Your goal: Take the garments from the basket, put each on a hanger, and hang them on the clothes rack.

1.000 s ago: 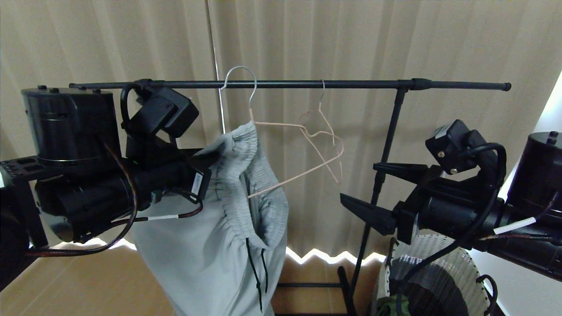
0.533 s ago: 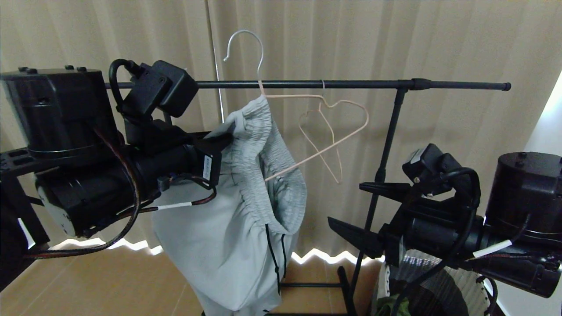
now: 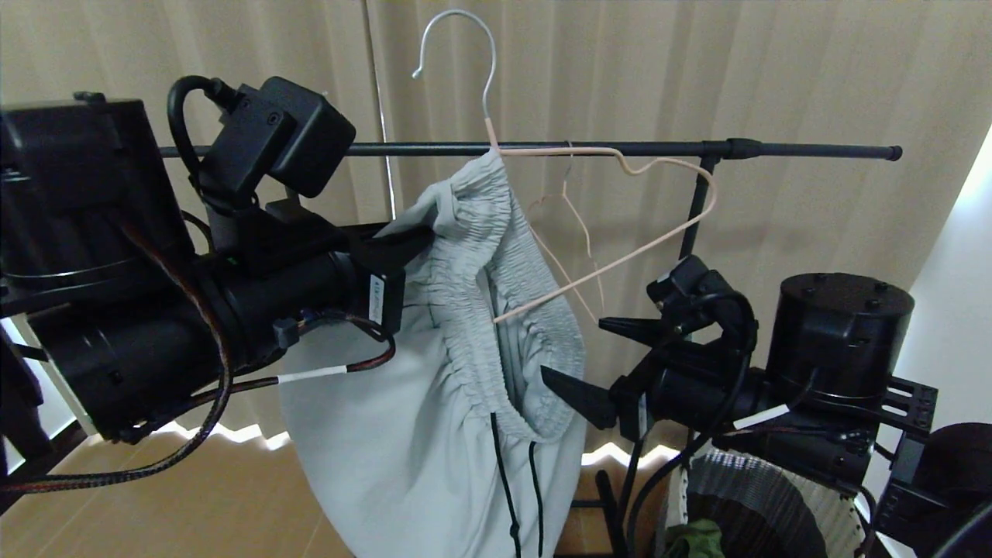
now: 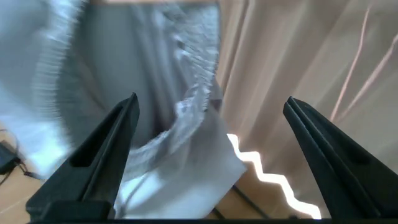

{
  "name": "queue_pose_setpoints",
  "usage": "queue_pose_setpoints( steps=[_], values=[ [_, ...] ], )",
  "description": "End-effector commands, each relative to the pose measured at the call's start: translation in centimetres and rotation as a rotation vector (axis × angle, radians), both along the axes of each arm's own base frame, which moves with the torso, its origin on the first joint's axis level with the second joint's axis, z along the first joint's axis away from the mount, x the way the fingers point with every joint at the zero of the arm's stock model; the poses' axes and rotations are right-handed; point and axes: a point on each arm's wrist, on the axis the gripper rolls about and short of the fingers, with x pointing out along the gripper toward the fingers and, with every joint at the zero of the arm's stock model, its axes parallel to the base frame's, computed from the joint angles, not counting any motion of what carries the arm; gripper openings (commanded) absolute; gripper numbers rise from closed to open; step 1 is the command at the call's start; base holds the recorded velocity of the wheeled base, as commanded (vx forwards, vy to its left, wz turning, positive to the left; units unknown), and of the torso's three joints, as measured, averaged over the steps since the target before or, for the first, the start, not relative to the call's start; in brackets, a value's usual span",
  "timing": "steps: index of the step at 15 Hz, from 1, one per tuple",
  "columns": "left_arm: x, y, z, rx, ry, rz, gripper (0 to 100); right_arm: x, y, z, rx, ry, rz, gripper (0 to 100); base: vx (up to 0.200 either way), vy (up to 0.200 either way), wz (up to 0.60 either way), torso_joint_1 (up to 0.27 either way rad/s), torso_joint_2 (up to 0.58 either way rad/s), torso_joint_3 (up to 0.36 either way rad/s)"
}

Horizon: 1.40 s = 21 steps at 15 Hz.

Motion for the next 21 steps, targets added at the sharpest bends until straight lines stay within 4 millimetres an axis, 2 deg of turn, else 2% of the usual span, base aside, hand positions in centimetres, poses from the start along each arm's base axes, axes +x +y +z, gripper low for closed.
queue_pose_setpoints(
  steps=[1, 2, 3, 5, 8, 12, 17, 21],
  values=[
    [-0.3, 0.1, 0.4, -0.009, -0.012, -0.003, 0, 0.5, 0.2, -1.1, -0.028, 0.028, -0.024, 100, 0.000, 0.000, 0.00, 0.000, 0.00, 0.000],
    [-0.3, 0.2, 0.4, -0.012, -0.012, -0.002, 0, 0.7, -0.3, -1.4, -0.037, 0.032, -0.056, 100, 0.000, 0.000, 0.00, 0.000, 0.00, 0.000],
    [-0.5, 0.3, 0.5, -0.015, -0.015, -0.002, 0, 0.9, -0.8, -1.6, -0.043, 0.039, -0.076, 0, 0.000, 0.000, 0.00, 0.000, 0.00, 0.000],
    [-0.5, 0.3, 0.6, -0.016, -0.016, -0.002, 0, 1.2, -1.1, -1.7, -0.044, 0.042, -0.091, 0, 0.000, 0.000, 0.00, 0.000, 0.00, 0.000],
    [-1.0, 1.0, 0.3, -0.016, -0.011, 0.008, 0, 2.1, -2.7, -1.3, -0.037, 0.033, -0.155, 0, 0.000, 0.000, 0.00, 0.000, 0.00, 0.000],
    [-2.4, 3.3, -1.4, 0.023, 0.024, 0.055, 0, 4.2, -5.2, 0.0, -0.009, -0.012, -0.261, 0, 0.000, 0.000, 0.00, 0.000, 0.00, 0.000],
    [-2.7, 5.3, -4.2, 0.173, 0.049, 0.112, 0, 5.9, -5.2, 2.3, 0.033, -0.077, -0.286, 0, 0.000, 0.000, 0.00, 0.000, 0.00, 0.000],
    [-2.4, 7.1, -5.5, 0.298, 0.041, 0.178, 0, 6.5, -6.2, 3.0, 0.038, -0.088, -0.321, 0, 0.000, 0.000, 0.00, 0.000, 0.00, 0.000]
  ],
)
